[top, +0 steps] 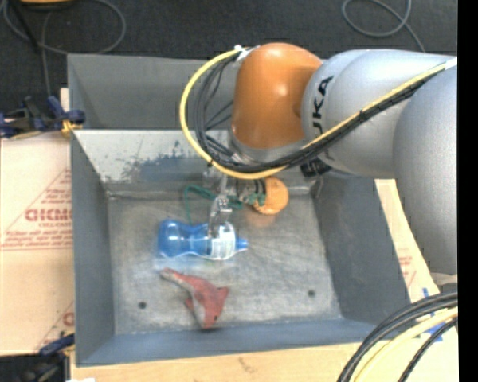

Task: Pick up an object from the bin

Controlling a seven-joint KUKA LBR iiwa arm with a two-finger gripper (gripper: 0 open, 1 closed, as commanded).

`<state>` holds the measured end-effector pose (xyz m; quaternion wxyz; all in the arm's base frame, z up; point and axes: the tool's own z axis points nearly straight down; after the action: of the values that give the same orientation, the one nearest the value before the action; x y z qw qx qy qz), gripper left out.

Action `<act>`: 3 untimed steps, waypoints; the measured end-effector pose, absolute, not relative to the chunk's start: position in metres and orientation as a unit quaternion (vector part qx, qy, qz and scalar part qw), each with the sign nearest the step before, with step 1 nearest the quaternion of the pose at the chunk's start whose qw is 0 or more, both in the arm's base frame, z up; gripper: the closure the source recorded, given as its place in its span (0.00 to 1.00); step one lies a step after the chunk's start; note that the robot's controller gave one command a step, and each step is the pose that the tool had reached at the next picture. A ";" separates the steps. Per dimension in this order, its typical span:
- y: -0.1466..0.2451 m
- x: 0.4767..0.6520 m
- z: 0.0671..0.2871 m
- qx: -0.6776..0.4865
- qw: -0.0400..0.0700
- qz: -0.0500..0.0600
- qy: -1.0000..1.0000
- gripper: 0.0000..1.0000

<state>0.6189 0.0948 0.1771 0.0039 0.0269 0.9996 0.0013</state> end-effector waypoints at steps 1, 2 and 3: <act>0.098 0.615 0.126 -0.041 0.003 0.000 0.999 0.00; 0.106 0.604 0.104 -0.177 0.000 -0.001 0.984 0.00; 0.120 0.617 0.097 -0.105 0.001 0.001 0.994 1.00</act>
Offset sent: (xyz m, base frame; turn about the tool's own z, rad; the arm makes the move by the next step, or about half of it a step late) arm -0.0247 0.0195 -0.0809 -0.4956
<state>0.6172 0.1202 0.0969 0.0014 -0.1055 0.9944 0.0005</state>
